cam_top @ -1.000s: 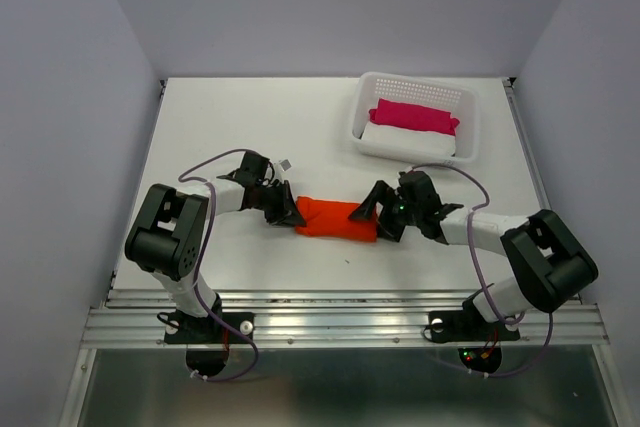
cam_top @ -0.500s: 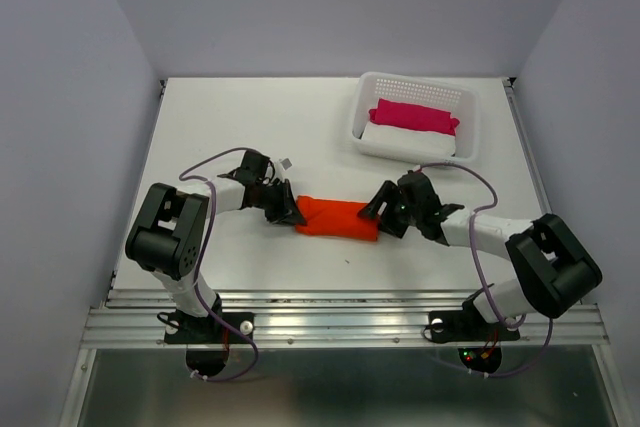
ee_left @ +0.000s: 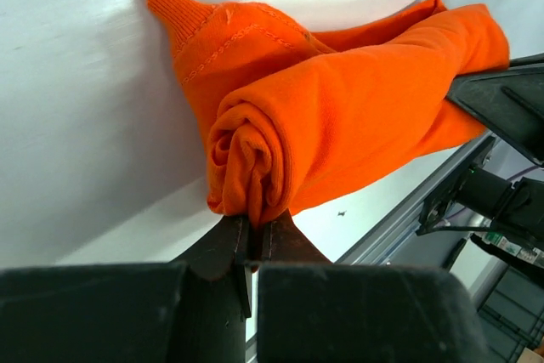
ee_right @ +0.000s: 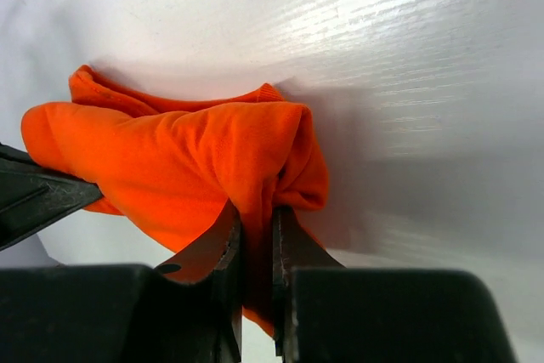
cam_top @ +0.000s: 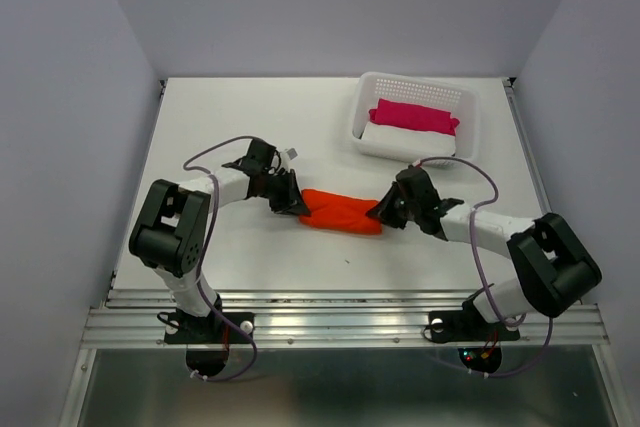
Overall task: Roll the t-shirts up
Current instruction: Pick up the T-shirt from the center of the board, then place the T-shirt in the bin, then reset both arms
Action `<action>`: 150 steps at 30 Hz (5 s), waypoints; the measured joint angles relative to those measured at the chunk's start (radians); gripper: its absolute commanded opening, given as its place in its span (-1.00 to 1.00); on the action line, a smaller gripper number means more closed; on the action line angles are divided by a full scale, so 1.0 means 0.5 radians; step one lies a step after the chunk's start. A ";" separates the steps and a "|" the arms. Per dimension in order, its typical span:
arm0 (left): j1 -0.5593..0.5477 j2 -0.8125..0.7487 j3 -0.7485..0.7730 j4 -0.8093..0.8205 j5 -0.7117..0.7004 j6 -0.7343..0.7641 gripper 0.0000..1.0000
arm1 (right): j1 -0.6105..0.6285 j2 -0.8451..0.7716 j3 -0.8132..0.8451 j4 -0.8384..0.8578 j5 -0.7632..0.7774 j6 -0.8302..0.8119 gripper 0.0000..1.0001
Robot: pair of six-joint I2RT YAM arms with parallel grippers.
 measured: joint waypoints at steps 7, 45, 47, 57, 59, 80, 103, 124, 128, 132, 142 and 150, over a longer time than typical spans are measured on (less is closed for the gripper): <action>-0.076 -0.023 0.259 -0.137 -0.075 -0.024 -1.00 | 0.002 -0.272 0.231 -0.399 0.262 -0.179 -0.99; -0.409 1.531 2.853 -0.363 -0.163 -0.055 -1.00 | -0.859 0.369 1.199 -0.616 0.674 -0.991 -0.99; -0.412 1.550 2.858 -0.362 -0.162 -0.056 -1.00 | -0.880 0.389 1.199 -0.611 0.646 -0.997 -0.99; -0.422 1.605 2.863 -0.425 -0.194 -0.053 -1.00 | -0.929 0.491 1.200 -0.577 0.539 -1.044 -0.99; -0.424 1.616 2.863 -0.436 -0.199 -0.052 -1.00 | -0.932 0.517 1.201 -0.570 0.529 -1.049 -0.99; -0.431 1.655 2.892 -0.507 -0.247 -0.030 0.22 | -0.944 0.563 1.201 -0.553 0.576 -1.086 0.36; -0.419 1.284 2.844 -0.697 -0.314 0.010 0.26 | -0.956 0.367 1.484 -0.723 0.555 -1.092 0.32; -0.457 1.566 2.853 -0.299 -0.138 -0.222 -0.08 | -0.956 0.758 1.553 -0.742 0.316 -0.964 -0.52; -0.462 1.711 2.854 -0.295 -0.145 -0.242 -0.08 | -0.957 0.812 1.553 -0.718 0.327 -0.956 -0.53; -0.468 1.705 2.805 -0.274 -0.141 -0.239 -0.08 | -0.956 0.811 1.546 -0.699 0.329 -0.956 -0.53; -0.468 1.571 2.794 -0.330 -0.142 -0.201 -0.07 | -0.957 0.686 1.531 -0.749 0.335 -0.961 -0.19; -0.468 1.237 2.743 -0.397 -0.176 -0.138 0.06 | -0.957 0.328 1.703 -0.921 0.327 -1.011 0.75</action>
